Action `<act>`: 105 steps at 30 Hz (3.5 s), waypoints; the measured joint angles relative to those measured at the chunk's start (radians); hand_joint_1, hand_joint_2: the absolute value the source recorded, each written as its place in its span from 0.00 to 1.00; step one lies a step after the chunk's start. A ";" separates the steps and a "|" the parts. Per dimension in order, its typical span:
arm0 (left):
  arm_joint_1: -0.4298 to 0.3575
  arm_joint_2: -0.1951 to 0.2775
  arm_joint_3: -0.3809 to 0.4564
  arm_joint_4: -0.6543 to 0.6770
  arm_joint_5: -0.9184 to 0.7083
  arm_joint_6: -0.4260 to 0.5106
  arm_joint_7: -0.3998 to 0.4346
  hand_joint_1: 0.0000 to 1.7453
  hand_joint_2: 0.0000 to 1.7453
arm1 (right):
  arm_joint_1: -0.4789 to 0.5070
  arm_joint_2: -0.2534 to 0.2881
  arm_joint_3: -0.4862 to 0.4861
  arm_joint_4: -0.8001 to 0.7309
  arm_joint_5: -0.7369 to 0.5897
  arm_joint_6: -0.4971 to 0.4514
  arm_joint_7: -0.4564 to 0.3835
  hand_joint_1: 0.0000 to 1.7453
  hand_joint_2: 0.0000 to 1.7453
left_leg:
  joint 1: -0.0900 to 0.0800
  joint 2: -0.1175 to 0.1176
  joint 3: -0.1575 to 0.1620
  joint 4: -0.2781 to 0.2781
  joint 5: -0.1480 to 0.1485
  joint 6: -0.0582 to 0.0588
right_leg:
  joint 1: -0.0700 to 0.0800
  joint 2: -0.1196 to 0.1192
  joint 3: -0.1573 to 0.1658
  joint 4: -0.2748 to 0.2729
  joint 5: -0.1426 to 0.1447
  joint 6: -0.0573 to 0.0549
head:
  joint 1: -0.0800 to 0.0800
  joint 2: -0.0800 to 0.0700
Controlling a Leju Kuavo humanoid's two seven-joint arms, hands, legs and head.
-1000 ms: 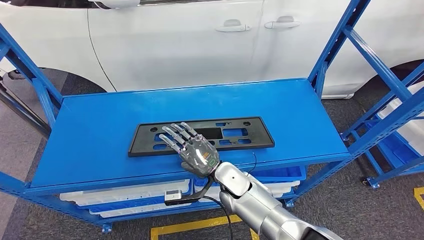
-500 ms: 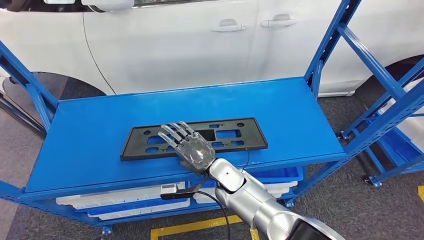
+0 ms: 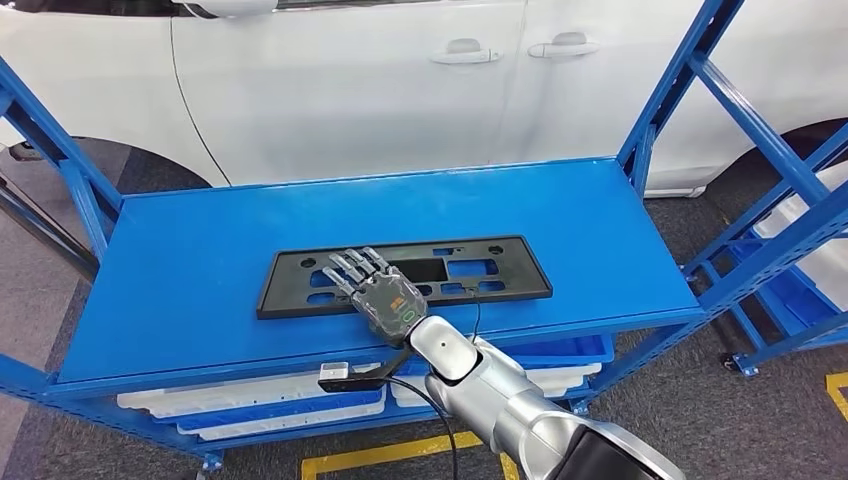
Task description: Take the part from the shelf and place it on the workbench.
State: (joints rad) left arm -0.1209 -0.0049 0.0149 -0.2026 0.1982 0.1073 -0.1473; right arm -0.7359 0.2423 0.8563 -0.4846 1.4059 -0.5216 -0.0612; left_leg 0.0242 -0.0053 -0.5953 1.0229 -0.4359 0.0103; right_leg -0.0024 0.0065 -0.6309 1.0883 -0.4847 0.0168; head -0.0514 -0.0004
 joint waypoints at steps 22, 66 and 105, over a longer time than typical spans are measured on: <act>-0.001 0.000 0.003 0.000 -0.010 -0.006 0.006 0.00 0.00 | -0.084 -0.073 -0.106 0.144 0.024 0.139 0.157 1.00 1.00 | 0.002 0.003 -0.055 0.141 -0.049 -0.045 | 0.002 -0.006 0.054 -0.105 0.062 -0.038 | 0.000 0.000; 0.048 0.027 0.088 0.000 -0.027 -0.059 -0.039 0.00 1.00 | 0.471 -0.136 -0.541 -1.442 -1.554 1.152 -0.640 1.00 1.00 | -0.001 0.001 -0.001 0.009 -0.007 0.008 | -0.006 -0.005 -0.075 0.215 -0.110 0.015 | 0.000 0.000; 0.079 0.013 0.130 0.003 -0.047 -0.055 0.048 0.00 1.00 | 0.475 -0.184 -0.327 -1.194 -1.468 1.014 -0.634 1.00 1.00 | -0.008 0.004 -0.054 -0.027 0.083 -0.018 | 0.012 -0.009 0.162 -0.124 -0.022 -0.028 | 0.000 0.000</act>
State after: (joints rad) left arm -0.0417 0.0085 0.1446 -0.1996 0.1512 0.0525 -0.0995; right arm -0.2612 0.0586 0.5296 -1.6785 -0.0625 0.4929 -0.6955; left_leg 0.0161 -0.0011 -0.6498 0.9960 -0.3527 -0.0076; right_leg 0.0097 -0.0025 -0.4690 0.9642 -0.5069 -0.0115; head -0.0515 -0.0004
